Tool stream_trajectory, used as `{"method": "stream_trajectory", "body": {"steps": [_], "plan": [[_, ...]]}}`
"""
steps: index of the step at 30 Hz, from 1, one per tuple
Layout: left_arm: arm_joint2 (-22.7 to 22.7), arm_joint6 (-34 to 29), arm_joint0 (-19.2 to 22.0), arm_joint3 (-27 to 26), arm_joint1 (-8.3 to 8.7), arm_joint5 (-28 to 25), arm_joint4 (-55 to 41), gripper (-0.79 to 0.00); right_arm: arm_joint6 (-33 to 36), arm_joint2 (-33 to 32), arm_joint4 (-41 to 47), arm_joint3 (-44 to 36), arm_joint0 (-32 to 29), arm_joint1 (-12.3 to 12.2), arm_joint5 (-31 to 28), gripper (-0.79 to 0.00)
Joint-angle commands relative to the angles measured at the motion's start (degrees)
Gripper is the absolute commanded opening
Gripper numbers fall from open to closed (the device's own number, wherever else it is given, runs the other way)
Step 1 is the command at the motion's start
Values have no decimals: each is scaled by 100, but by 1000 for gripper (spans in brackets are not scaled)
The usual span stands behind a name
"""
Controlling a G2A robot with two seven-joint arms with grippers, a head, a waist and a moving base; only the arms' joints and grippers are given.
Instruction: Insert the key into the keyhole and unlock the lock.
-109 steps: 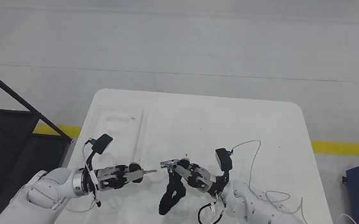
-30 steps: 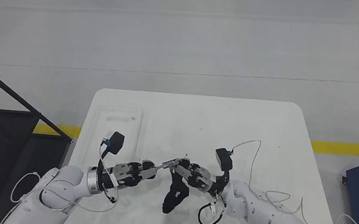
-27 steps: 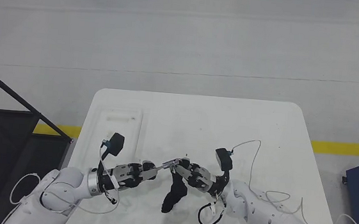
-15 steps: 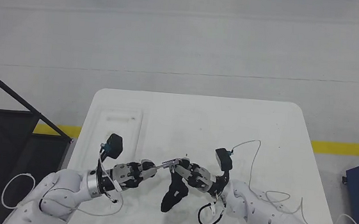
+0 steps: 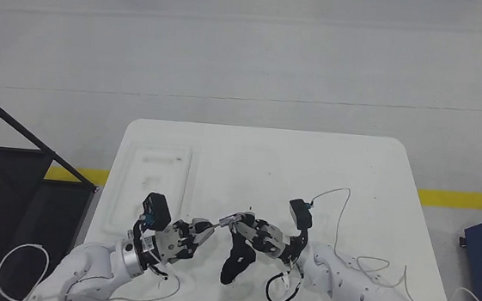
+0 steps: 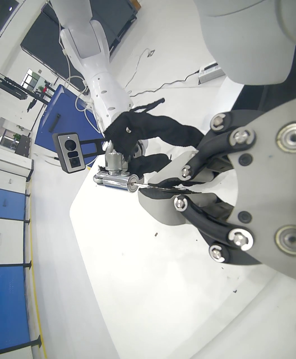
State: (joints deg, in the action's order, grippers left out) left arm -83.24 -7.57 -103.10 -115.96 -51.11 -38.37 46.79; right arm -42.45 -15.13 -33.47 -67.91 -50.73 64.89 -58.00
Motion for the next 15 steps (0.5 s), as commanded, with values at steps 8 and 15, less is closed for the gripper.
{"method": "stream_trajectory", "body": {"steps": [8,15], "plan": [[23,1436,-263,-143,-88,694,1540,-785,0,0,0,0,0,0,0,-785],[189,2613,-440,-106,-148,1479,3070,-785,0,0,0,0,0,0,0,-785]]}}
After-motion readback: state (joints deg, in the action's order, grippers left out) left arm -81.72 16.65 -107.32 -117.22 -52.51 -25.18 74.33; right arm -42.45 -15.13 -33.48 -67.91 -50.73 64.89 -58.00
